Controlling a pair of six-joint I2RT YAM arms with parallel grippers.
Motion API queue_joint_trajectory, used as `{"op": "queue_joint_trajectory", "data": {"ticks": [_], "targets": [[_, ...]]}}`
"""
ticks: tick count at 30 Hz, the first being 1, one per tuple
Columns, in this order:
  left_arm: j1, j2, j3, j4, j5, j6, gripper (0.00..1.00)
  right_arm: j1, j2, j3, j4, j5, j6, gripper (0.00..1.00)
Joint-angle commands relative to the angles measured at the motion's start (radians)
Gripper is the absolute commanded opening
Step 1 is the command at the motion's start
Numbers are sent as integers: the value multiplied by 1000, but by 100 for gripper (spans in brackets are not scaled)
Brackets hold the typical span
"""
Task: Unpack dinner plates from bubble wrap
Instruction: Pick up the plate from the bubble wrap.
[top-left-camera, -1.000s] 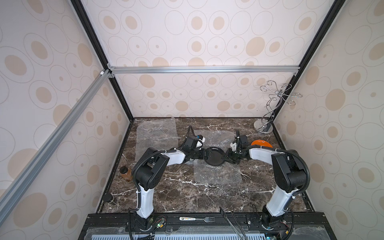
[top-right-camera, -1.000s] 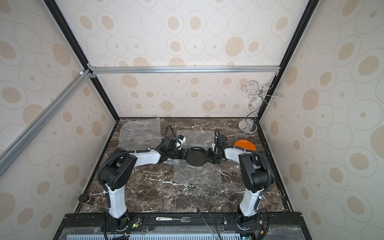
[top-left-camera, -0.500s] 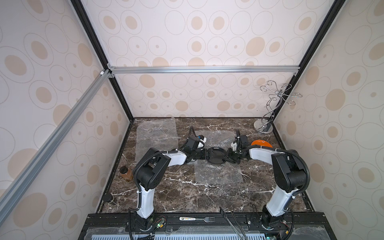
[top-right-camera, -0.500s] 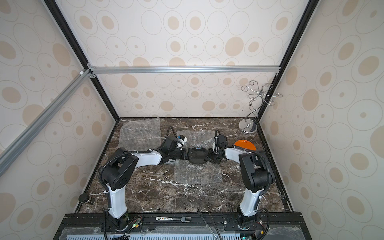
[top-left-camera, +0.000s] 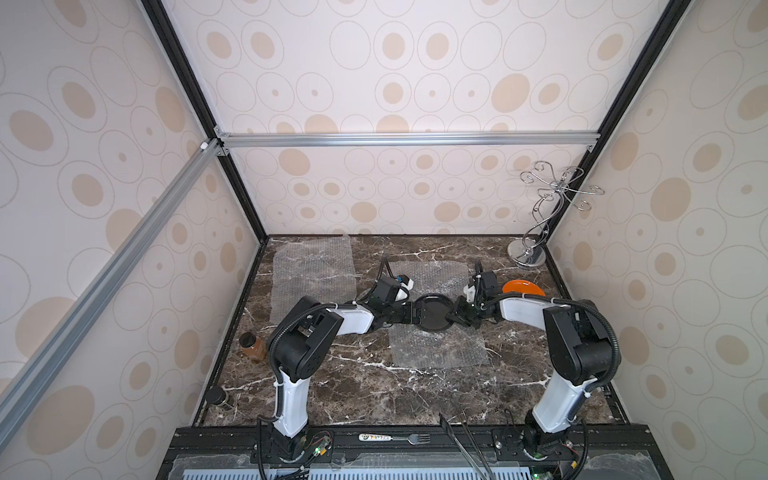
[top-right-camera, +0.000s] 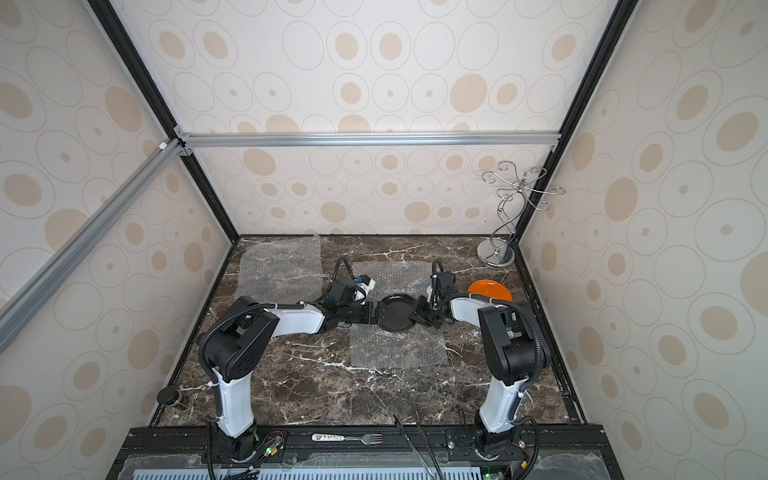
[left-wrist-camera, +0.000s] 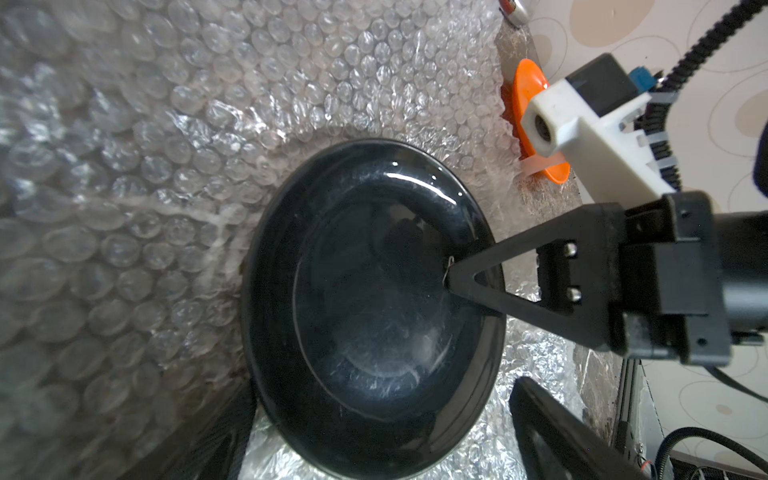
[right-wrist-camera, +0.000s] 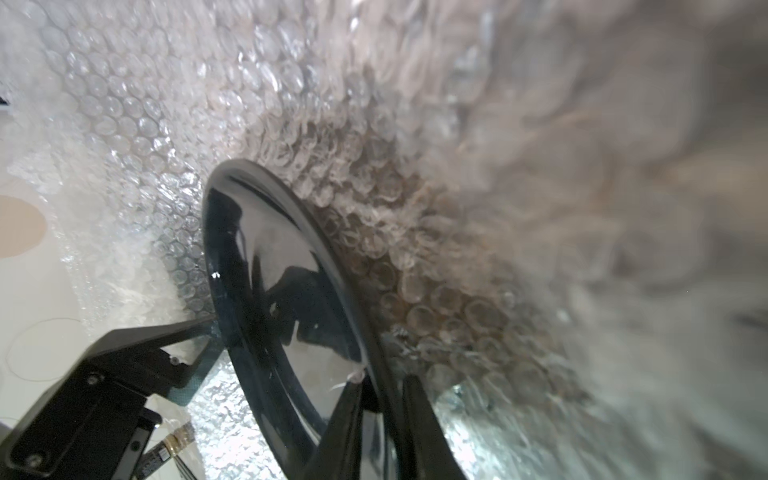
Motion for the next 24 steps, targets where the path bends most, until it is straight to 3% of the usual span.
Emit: {"op": "queue_joint_trajectory", "data": {"ticks": [1, 10, 12, 24], "targets": [[-13, -31, 0, -1, 13, 15, 96, 0, -32, -19, 25, -5, 39, 17], [-11, -88, 8, -12, 17, 17, 97, -18, -114, -40, 3, -17, 61, 9], [-11, -104, 8, -15, 18, 19, 97, -23, -130, -43, -5, -20, 65, 0], [22, -134, 5, -15, 38, 5, 97, -55, -207, -50, -46, -52, 47, 0]]}}
